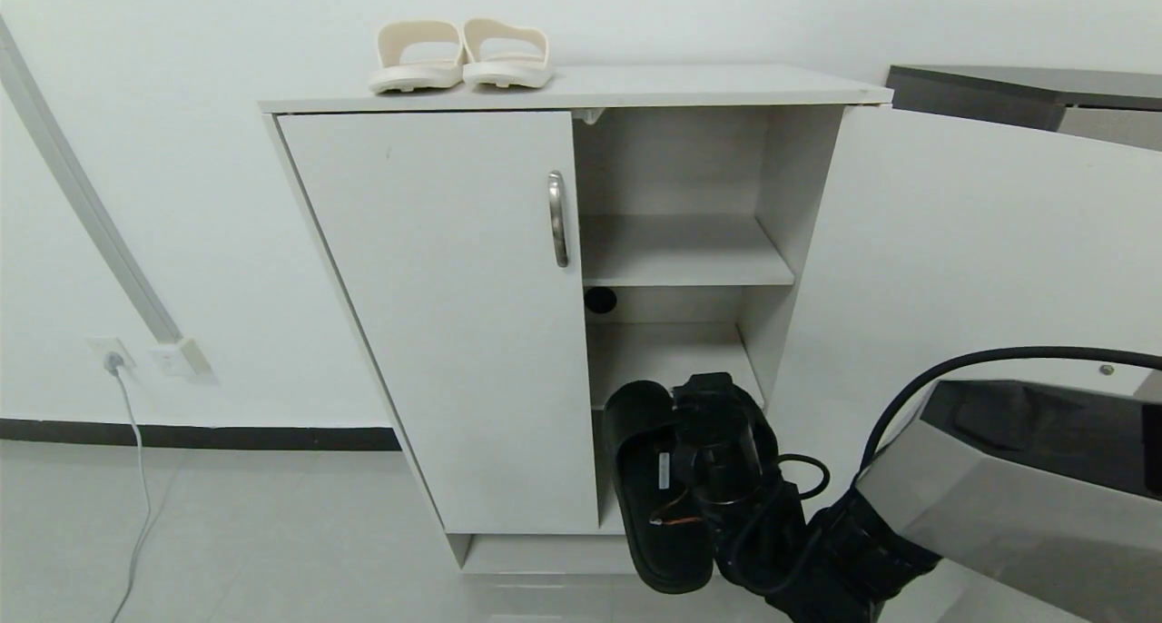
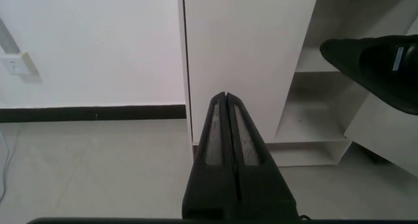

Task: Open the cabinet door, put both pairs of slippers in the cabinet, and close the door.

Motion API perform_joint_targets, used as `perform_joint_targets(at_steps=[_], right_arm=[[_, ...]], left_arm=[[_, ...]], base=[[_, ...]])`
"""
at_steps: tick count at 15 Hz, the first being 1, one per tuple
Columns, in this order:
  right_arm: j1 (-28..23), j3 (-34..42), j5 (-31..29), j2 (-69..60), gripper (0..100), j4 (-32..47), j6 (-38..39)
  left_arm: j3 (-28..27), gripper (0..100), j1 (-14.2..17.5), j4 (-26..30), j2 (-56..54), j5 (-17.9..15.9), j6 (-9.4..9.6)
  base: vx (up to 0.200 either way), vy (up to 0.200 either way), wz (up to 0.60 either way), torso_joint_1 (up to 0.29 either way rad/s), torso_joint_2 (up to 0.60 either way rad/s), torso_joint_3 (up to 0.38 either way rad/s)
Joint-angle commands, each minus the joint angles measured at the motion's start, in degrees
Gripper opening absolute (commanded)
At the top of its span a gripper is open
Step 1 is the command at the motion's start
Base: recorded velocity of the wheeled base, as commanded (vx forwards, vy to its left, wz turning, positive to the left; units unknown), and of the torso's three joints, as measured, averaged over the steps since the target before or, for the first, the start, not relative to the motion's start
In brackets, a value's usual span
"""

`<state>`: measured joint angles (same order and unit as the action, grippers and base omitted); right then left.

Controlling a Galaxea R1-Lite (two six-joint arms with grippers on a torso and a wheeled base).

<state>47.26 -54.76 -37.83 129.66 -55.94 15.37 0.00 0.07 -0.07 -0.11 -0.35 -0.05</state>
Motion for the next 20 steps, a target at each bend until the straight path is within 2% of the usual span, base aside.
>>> perform_joint_targets(at_steps=[1, 10, 16, 18, 20], right_arm=[[-0.6, -1.1, -0.1, 2.9, 0, -0.1, 0.3], [-1.6, -2.4, -0.1, 6.3, 0, -0.3, 0.6], [-2.4, -3.4, -0.3, 6.2, 0, -0.6, 1.4], [-2.4, -3.2, -0.7, 6.2, 0, -1.4, 1.2], [-2.7, -2.7, -2.3, 6.3, 0, -6.5, -1.3]], left_arm=[[0.0, 0, 0.0, 0.1, 0.1, 0.0, -0.04], [0.0, 0, 0.0, 0.1, 0.1, 0.0, -0.04], [0.0, 0, 0.0, 0.1, 0.1, -0.1, 0.05], [0.0, 0, 0.0, 0.1, 0.1, 0.0, 0.14], [0.0, 0, 0.0, 0.1, 0.1, 0.0, 0.05]], base=[[0.000, 0.000, 0.00, 0.000, 0.00, 0.000], [0.000, 0.000, 0.00, 0.000, 0.00, -0.006], [0.000, 0.000, 0.00, 0.002, 0.00, -0.172], [0.000, 0.000, 0.00, 0.002, 0.00, -0.193], [0.000, 0.000, 0.00, 0.010, 0.00, -0.098]])
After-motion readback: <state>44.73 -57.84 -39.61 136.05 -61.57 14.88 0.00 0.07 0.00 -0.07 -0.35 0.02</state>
